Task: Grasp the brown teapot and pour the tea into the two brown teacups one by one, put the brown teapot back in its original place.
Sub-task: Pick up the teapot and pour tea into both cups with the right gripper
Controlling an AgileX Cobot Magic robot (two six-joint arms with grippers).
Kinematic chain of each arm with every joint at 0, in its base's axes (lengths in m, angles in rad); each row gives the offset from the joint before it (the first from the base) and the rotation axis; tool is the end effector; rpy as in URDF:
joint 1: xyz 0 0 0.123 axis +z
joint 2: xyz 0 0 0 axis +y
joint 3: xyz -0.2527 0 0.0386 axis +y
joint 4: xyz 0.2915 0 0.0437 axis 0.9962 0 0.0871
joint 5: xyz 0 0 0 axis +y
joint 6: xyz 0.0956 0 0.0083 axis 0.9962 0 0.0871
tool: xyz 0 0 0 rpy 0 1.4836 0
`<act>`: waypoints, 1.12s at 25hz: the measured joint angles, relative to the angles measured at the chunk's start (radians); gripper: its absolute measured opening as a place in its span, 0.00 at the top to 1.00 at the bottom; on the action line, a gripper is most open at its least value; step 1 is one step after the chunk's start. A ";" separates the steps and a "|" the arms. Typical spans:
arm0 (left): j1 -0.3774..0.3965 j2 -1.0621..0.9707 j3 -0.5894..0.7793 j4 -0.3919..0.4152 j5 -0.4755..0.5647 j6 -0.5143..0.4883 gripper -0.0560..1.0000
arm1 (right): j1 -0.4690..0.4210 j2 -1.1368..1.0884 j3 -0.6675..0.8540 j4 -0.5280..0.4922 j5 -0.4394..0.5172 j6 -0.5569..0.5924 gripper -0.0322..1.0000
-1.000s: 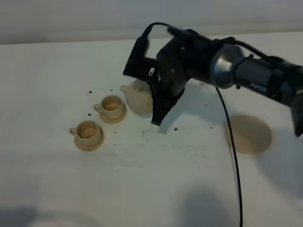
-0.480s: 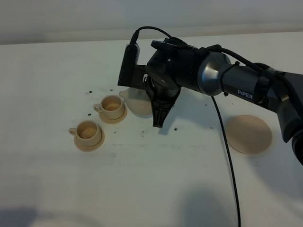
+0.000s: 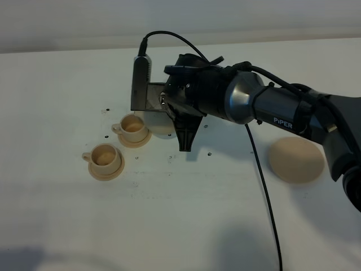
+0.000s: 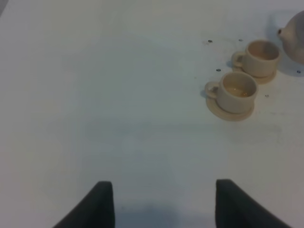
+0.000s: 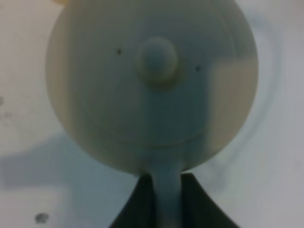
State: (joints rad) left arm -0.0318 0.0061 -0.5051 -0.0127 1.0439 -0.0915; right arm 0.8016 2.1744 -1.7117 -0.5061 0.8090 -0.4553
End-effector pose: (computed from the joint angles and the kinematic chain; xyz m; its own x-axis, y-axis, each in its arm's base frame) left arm 0.0686 -0.0032 0.2986 -0.4436 -0.0837 -0.8923 -0.0017 0.9957 -0.0925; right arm 0.3684 0.3321 0.1373 -0.0122 -0.9976 -0.0678 -0.8433 0.0467 -0.5353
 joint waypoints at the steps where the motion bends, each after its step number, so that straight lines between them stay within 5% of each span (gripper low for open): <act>1: 0.000 0.000 0.000 0.000 0.000 0.000 0.50 | 0.003 0.000 0.000 -0.014 0.000 0.000 0.85; 28: 0.000 0.000 0.000 0.000 0.000 0.000 0.50 | 0.051 0.070 -0.003 -0.291 -0.007 0.053 0.85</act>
State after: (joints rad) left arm -0.0318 0.0061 -0.5051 -0.0127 1.0439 -0.0915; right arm 0.8521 2.2444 -1.7148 -0.7975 0.8016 -0.4023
